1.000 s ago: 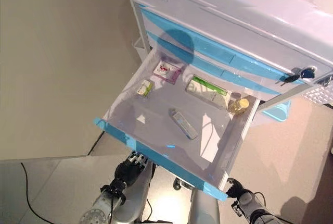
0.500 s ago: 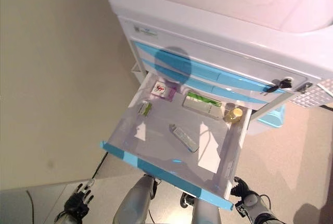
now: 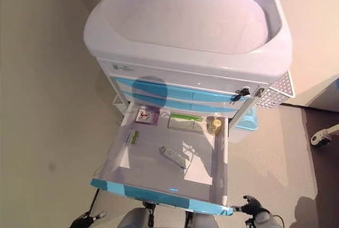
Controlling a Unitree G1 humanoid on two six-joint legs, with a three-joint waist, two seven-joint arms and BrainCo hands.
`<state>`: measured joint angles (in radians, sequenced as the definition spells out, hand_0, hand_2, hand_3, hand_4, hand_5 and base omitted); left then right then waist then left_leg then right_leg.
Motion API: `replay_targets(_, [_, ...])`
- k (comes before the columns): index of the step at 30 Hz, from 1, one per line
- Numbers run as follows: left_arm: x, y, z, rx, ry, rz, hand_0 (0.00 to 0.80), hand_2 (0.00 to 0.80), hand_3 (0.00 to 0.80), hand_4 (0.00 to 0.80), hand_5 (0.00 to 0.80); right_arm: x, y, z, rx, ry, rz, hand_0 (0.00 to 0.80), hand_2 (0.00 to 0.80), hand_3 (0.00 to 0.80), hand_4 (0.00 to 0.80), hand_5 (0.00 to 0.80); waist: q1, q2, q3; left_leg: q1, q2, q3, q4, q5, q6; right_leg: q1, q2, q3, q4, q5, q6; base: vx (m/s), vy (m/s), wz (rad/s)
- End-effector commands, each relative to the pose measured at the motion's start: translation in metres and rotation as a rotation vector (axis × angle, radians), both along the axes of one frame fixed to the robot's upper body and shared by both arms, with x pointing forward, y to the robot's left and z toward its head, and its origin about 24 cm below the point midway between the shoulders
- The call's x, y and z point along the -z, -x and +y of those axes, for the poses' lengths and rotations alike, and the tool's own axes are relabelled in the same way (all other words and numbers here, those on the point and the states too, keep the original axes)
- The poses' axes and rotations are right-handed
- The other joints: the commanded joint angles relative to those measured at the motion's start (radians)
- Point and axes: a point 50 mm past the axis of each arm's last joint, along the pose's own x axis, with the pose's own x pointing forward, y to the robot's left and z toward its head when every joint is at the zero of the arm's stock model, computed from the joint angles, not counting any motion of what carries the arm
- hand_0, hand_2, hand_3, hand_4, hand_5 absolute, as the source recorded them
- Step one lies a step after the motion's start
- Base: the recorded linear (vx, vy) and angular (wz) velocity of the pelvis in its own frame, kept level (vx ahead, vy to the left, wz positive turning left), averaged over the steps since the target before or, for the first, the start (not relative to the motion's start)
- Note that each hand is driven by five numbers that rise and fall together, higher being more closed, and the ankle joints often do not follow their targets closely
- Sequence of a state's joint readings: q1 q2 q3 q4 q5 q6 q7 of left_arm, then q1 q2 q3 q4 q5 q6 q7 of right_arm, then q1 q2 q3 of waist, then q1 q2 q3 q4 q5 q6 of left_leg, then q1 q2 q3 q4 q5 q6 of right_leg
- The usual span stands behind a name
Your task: Open the drawer and pick up the medicine
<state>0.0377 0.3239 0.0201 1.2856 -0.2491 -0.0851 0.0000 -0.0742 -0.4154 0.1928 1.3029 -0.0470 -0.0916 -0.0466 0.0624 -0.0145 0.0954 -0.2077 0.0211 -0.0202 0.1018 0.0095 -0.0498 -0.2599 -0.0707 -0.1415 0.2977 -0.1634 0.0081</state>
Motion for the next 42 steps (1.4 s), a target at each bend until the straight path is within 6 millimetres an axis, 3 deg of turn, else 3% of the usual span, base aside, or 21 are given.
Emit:
replay_targets(1, [0.001,0.007,0.003,0.066,-0.029,0.061,0.0,0.0,0.0,0.0,0.0,-0.015,-0.011,-0.025,0.043,0.057,-0.055,0.0,0.0,0.0,0.0,0.0,-0.009,-0.015,0.015,0.035,-0.065,-0.012,-0.031,0.009,0.048,0.09,0.004,0.028,-0.166,0.158,0.072,0.139,-0.004,-0.13])
replay_targets(5, [0.003,0.016,0.0,0.16,-0.045,0.13,0.0,0.0,0.0,0.0,0.0,-0.026,-0.013,-0.041,-0.023,0.124,-0.047,0.0,0.0,0.0,0.0,0.0,-0.024,-0.02,-0.029,0.103,-0.057,0.009,-0.093,0.01,0.045,0.155,-0.001,0.031,-0.233,0.178,0.087,0.133,0.026,-0.11])
replay_targets(9, [0.007,0.029,-0.006,0.175,-0.017,0.175,0.0,0.0,0.0,0.0,0.0,-0.046,-0.034,-0.052,-0.114,0.168,-0.131,0.0,0.0,0.0,0.0,0.0,-0.035,-0.024,-0.061,0.154,-0.054,0.032,-0.137,0.009,0.044,0.194,-0.004,0.041,-0.271,0.19,0.1,0.094,0.05,-0.11])
replay_targets(10, [0.009,0.034,-0.011,0.184,0.001,0.193,0.0,0.0,0.0,0.0,0.0,-0.065,-0.051,-0.057,-0.166,0.186,-0.217,0.0,0.0,0.0,0.0,0.0,-0.044,-0.029,-0.073,0.174,-0.057,0.042,-0.149,0.005,0.046,0.209,-0.006,0.048,-0.279,0.194,0.106,0.077,0.061,-0.11])
replay_targets(14, [0.01,0.043,-0.012,0.194,0.03,0.221,0.0,0.0,0.0,0.0,0.0,-0.113,-0.078,-0.06,-0.331,0.212,-0.352,0.0,0.0,0.0,0.0,0.0,-0.055,-0.042,-0.09,0.199,-0.06,0.056,-0.168,0.001,0.047,0.222,-0.008,0.063,-0.286,0.199,0.115,0.044,0.061,-0.2])
replay_targets(16, [0.01,0.044,-0.012,0.2,0.037,0.225,0.0,0.0,0.0,0.0,0.0,-0.125,-0.081,-0.061,-0.37,0.212,-0.378,0.0,0.0,0.0,0.0,0.0,-0.054,-0.045,-0.094,0.202,-0.06,0.059,-0.172,0.0,0.048,0.224,-0.008,0.065,-0.289,0.2,0.116,0.009,0.037,-0.18])
replay_targets(17, [0.01,0.046,-0.011,0.21,0.048,0.23,0.0,0.0,0.0,0.0,0.0,-0.147,-0.083,-0.059,-0.464,0.19,-0.403,0.0,0.0,0.0,0.0,0.0,-0.056,-0.053,-0.099,0.206,-0.062,0.062,-0.176,-0.001,0.048,0.227,-0.011,0.064,-0.294,0.205,0.12,0.007,0.044,-0.06])
replay_targets(19, [0.009,0.047,-0.009,0.227,0.063,0.235,0.0,0.0,0.0,0.0,0.0,-0.171,-0.086,-0.054,-0.557,0.12,-0.429,0.0,0.0,0.0,0.0,0.0,-0.054,-0.062,-0.104,0.207,-0.064,0.065,-0.18,-0.001,0.047,0.228,-0.014,0.062,-0.3,0.208,0.124,0.001,0.027,-0.01])
replay_targets(20, [0.009,0.047,-0.01,0.228,0.063,0.235,0.0,0.0,0.0,0.0,0.0,-0.171,-0.086,-0.054,-0.555,0.12,-0.428,0.0,0.0,0.0,0.0,0.0,-0.053,-0.062,-0.104,0.207,-0.064,0.065,-0.18,-0.001,0.047,0.228,-0.014,0.062,-0.3,0.208,0.124,0.0,0.0,0.0])
replay_targets(24, [0.008,0.049,-0.008,0.245,0.097,0.218,0.0,0.0,0.0,0.0,0.0,-0.212,-0.087,-0.034,-0.707,-0.174,-0.435,0.0,0.0,0.0,0.0,0.0,-0.042,-0.08,-0.114,0.202,-0.064,0.067,-0.187,0.002,0.04,0.23,-0.017,0.053,-0.317,0.217,0.129,-0.003,0.018,-0.01])
replay_targets(32, [0.008,0.061,-0.007,0.227,0.107,0.226,0.0,0.0,0.0,0.0,0.0,-0.265,-0.103,0.01,-0.896,-0.486,-0.445,0.0,0.0,0.0,0.0,0.0,-0.017,-0.103,-0.135,0.206,-0.061,0.064,-0.189,0.001,0.031,0.241,-0.016,0.04,-0.332,0.22,0.13,-0.001,0.003,-0.01])
replay_targets(36, [0.009,0.07,-0.01,0.231,0.112,0.248,0.0,0.0,0.0,0.0,0.0,-0.275,-0.109,0.031,-0.943,-0.603,-0.485,0.0,0.0,0.0,0.0,0.0,-0.01,-0.106,-0.146,0.211,-0.06,0.059,-0.189,-0.001,0.03,0.25,-0.015,0.03,-0.333,0.216,0.129,0.012,-0.007,0.02])
replay_targets(42, [0.009,0.078,-0.013,0.223,0.117,0.268,0.0,0.0,0.0,0.0,0.0,-0.269,-0.114,0.059,-0.964,-0.747,-0.524,0.0,0.0,0.0,0.0,0.0,0.005,-0.11,-0.151,0.213,-0.058,0.05,-0.189,0.001,0.029,0.257,-0.013,0.018,-0.333,0.212,0.125,0.004,-0.018,0.05])
